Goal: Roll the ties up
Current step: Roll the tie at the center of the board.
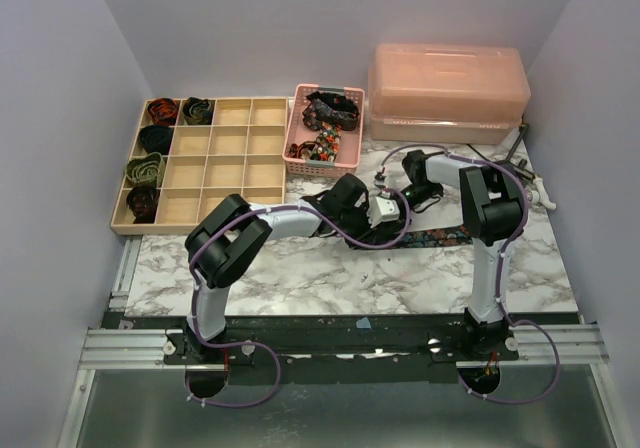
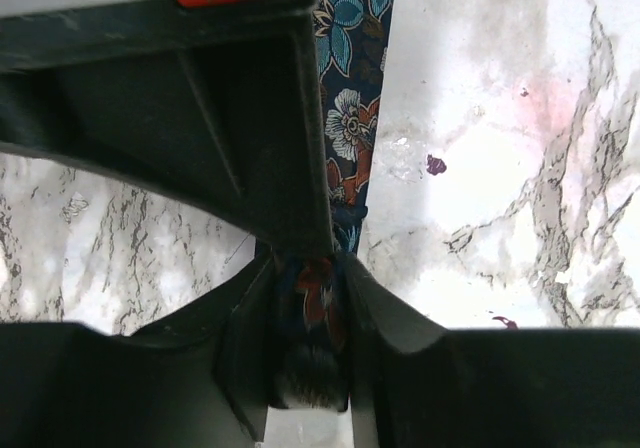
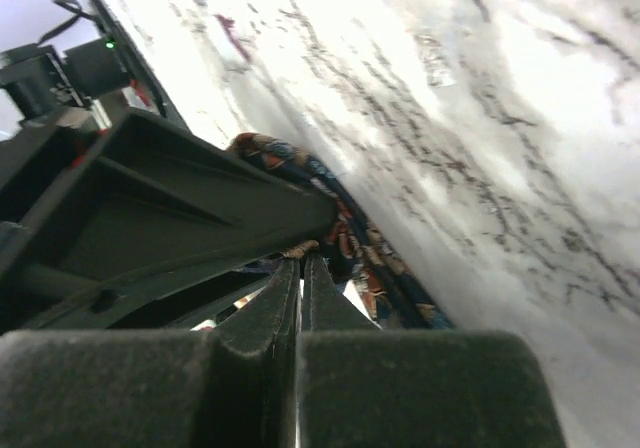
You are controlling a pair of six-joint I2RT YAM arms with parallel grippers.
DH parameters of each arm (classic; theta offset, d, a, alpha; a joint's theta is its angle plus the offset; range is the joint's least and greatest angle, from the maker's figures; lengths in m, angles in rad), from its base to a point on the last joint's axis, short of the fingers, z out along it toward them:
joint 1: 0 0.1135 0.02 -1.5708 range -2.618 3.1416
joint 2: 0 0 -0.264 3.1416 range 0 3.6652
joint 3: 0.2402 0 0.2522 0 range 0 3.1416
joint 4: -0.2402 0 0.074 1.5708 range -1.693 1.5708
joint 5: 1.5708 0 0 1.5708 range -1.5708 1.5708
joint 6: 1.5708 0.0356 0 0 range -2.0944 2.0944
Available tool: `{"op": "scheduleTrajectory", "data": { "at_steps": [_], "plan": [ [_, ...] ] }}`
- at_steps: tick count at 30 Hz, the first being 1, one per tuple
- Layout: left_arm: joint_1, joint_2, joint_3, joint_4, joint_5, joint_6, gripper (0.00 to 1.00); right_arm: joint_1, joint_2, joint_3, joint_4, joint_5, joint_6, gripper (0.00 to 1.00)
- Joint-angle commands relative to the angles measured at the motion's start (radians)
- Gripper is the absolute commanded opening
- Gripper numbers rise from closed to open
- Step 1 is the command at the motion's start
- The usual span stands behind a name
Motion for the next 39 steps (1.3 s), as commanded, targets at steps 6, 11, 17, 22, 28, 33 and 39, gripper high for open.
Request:
{"op": "scheduleTrajectory", "data": {
  "at_steps": [6,11,17,22,28,33,39],
  "plan": [
    [0.088,-0.064,-0.164,0.113,0.124,0.008,0.62,0.003,0.069,0.02,0.063,0.295,-0.111,0.01],
    [0.1,-0.145,-0.282,0.333,0.173,0.012,0.71,0.003,0.08,0.015,0.076,0.321,-0.127,0.01],
    [0.095,-0.106,-0.303,0.457,0.211,-0.051,0.69,0.002,0.059,-0.026,0.099,0.347,-0.145,0.01],
    [0.073,-0.048,-0.273,0.52,0.212,-0.072,0.62,0.003,0.076,-0.026,0.101,0.331,-0.149,0.01],
    [0.039,-0.001,-0.23,0.532,0.207,-0.061,0.41,0.002,0.089,-0.01,0.102,0.313,-0.131,0.01],
    [0.016,-0.003,-0.225,0.537,0.197,-0.076,0.41,0.003,0.093,-0.013,0.111,0.297,-0.115,0.0],
    [-0.013,0.034,-0.197,0.491,0.11,-0.049,0.38,0.003,0.094,-0.02,0.123,0.281,-0.101,0.01]
  ]
}}
